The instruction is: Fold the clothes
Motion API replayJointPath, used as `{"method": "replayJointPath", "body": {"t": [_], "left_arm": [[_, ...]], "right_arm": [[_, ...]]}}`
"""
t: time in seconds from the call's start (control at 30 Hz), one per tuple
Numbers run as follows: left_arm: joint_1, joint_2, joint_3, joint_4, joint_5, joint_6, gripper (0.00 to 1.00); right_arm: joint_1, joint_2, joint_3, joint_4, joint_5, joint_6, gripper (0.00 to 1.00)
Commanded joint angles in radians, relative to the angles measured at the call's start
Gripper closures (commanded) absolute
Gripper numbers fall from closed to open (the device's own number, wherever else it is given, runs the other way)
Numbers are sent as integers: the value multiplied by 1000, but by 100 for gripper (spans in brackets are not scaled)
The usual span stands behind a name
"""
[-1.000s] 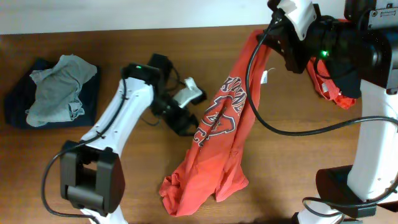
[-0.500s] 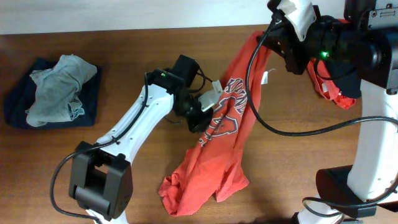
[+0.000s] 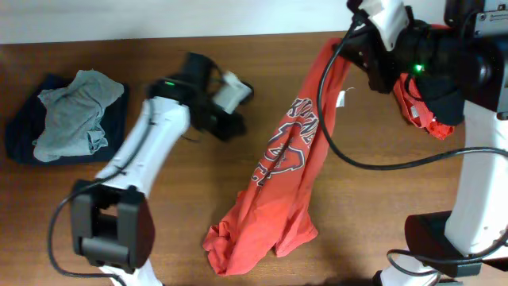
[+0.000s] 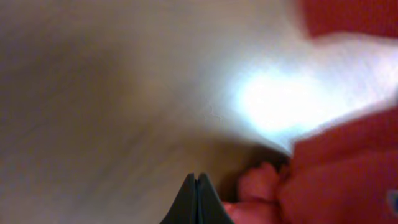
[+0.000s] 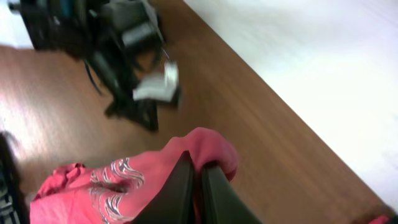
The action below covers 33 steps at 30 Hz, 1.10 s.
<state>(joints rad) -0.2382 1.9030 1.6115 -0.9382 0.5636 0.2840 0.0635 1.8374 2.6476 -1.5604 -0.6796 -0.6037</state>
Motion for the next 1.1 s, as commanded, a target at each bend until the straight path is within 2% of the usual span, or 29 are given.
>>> {"method": "replayJointPath", "body": {"t": [0.0, 0.2, 0.4, 0.6, 0.83, 1.07], "left_arm": [[86, 4, 70, 11, -41, -158, 99], [154, -2, 188, -1, -39, -160, 99], [132, -3, 233, -17, -27, -160, 99], [148, -4, 246, -17, -31, -164, 99], [222, -38, 284, -41, -30, -193, 99], [225, -61, 284, -120, -75, -184, 100]], "right_arm": [[-41, 6, 10, 5, -24, 51, 95], [-112, 6, 10, 14, -3, 178, 95], [-123, 6, 10, 16, 203, 397, 96], [-107, 20, 10, 21, 200, 463, 96], [16, 96, 10, 70, 199, 465, 96], [37, 219, 10, 237, 370, 619, 96]]}}
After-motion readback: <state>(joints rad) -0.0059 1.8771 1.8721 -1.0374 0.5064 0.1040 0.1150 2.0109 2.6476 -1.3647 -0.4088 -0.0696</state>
